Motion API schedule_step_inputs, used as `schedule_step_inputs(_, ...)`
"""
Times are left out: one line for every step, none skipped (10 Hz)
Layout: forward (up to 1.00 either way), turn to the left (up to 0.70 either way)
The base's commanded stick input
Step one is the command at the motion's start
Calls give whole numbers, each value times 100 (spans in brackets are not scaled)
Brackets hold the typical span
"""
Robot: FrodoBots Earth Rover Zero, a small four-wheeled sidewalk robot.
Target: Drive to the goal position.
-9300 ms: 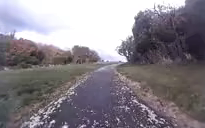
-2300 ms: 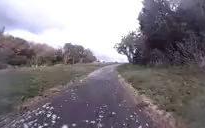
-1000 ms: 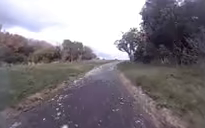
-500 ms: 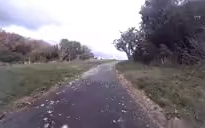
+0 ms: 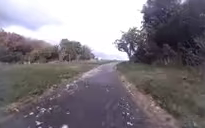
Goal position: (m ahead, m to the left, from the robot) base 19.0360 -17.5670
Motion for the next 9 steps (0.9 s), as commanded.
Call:
schedule_step_inputs(60,0)
schedule_step_inputs(60,0)
schedule_step_inputs(60,0)
schedule_step_inputs(60,0)
schedule_step_inputs(60,0)
schedule_step_inputs(60,0)
schedule_step_inputs(60,0)
schedule_step_inputs(60,0)
schedule_step_inputs(60,0)
